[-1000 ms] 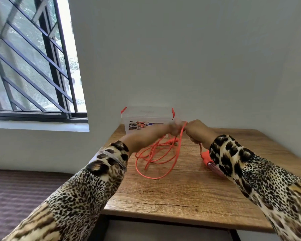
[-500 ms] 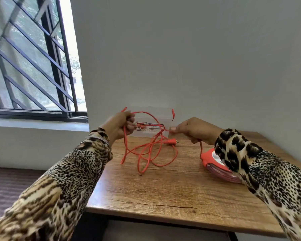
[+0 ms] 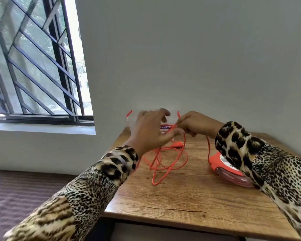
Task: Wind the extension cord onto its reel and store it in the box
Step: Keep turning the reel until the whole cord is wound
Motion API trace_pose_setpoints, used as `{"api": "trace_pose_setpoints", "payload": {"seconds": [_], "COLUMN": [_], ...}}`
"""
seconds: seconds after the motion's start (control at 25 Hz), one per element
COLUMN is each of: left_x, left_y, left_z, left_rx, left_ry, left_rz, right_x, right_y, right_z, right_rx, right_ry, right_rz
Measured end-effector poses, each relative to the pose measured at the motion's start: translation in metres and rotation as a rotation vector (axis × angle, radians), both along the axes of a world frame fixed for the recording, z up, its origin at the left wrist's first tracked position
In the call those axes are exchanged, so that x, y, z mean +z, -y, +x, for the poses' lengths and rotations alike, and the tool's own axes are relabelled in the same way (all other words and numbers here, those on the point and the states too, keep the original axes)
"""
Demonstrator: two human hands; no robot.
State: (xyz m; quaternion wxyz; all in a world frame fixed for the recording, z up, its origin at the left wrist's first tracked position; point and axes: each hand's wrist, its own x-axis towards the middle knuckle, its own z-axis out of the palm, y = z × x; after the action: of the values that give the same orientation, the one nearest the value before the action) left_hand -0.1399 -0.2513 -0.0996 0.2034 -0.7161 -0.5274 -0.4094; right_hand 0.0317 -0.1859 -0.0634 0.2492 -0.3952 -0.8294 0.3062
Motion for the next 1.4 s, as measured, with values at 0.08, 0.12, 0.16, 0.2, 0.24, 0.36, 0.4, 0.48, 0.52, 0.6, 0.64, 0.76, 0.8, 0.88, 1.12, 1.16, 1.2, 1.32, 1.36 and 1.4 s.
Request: {"api": "trace_pose_setpoints", "payload": {"seconds": [0.08,0.12,0.16,0.2,0.24,0.36,0.4,0.48,0.52,0.6,0.64,0.76,0.8,0.88,1.12,1.16,1.2,1.32,1.36,1.4], "left_x": [0.004,0.008,0.013,0.017,0.020,0.024,0.024,0.023,0.022,0.022,0.023,0.023,0.023,0.018,-0.013,-0.018,-0.017,-0.011,-0.008,-0.005], "left_y": [-0.009,-0.013,-0.016,-0.020,-0.021,-0.025,-0.026,-0.029,-0.030,-0.029,-0.028,-0.025,-0.023,-0.020,0.005,0.004,0.003,-0.014,-0.016,-0.019], "left_z": [0.010,0.009,0.006,0.000,-0.007,-0.028,-0.032,-0.038,-0.041,-0.047,-0.050,-0.071,-0.078,-0.096,-0.167,-0.175,-0.176,-0.159,-0.145,-0.134], "left_rx": [0.063,0.034,-0.048,-0.158,-0.260,-0.369,-0.349,-0.271,-0.216,-0.119,-0.075,0.016,0.031,0.050,0.310,0.362,0.380,0.388,0.379,0.376], "left_ry": [-0.120,-0.099,-0.021,0.117,0.284,0.631,0.708,0.842,0.881,0.929,0.953,1.082,1.148,1.293,1.266,1.301,1.334,1.233,1.167,1.074], "left_rz": [-0.204,-0.268,-0.346,-0.456,-0.578,-0.740,-0.753,-0.745,-0.735,-0.709,-0.692,-0.597,-0.563,-0.496,-0.382,-0.366,-0.390,-0.530,-0.621,-0.699], "right_x": [0.006,0.008,0.009,0.009,0.009,0.006,0.005,0.004,0.004,0.004,0.003,0.002,0.003,0.003,-0.003,-0.006,-0.008,-0.007,-0.005,-0.003], "right_y": [0.003,0.004,0.006,0.007,0.009,0.015,0.017,0.014,0.011,0.006,0.005,0.003,0.002,-0.004,-0.035,-0.041,-0.046,-0.051,-0.049,-0.045], "right_z": [-0.002,-0.002,0.000,0.003,0.006,0.014,0.015,0.017,0.018,0.021,0.023,0.030,0.033,0.042,0.090,0.097,0.100,0.089,0.082,0.074], "right_rx": [-0.037,-0.051,-0.062,-0.065,-0.051,0.051,0.072,0.067,0.056,0.060,0.072,0.090,0.086,0.055,-0.434,-0.533,-0.579,-0.526,-0.509,-0.495], "right_ry": [-0.006,-0.003,0.003,0.004,-0.008,-0.065,-0.079,-0.145,-0.184,-0.236,-0.260,-0.373,-0.420,-0.558,-1.077,-1.034,-0.961,-0.646,-0.537,-0.439], "right_rz": [-0.061,-0.071,-0.069,-0.061,-0.053,0.046,0.100,0.143,0.136,0.130,0.141,0.206,0.217,0.193,-0.080,-0.130,-0.154,-0.071,-0.016,0.053]}}
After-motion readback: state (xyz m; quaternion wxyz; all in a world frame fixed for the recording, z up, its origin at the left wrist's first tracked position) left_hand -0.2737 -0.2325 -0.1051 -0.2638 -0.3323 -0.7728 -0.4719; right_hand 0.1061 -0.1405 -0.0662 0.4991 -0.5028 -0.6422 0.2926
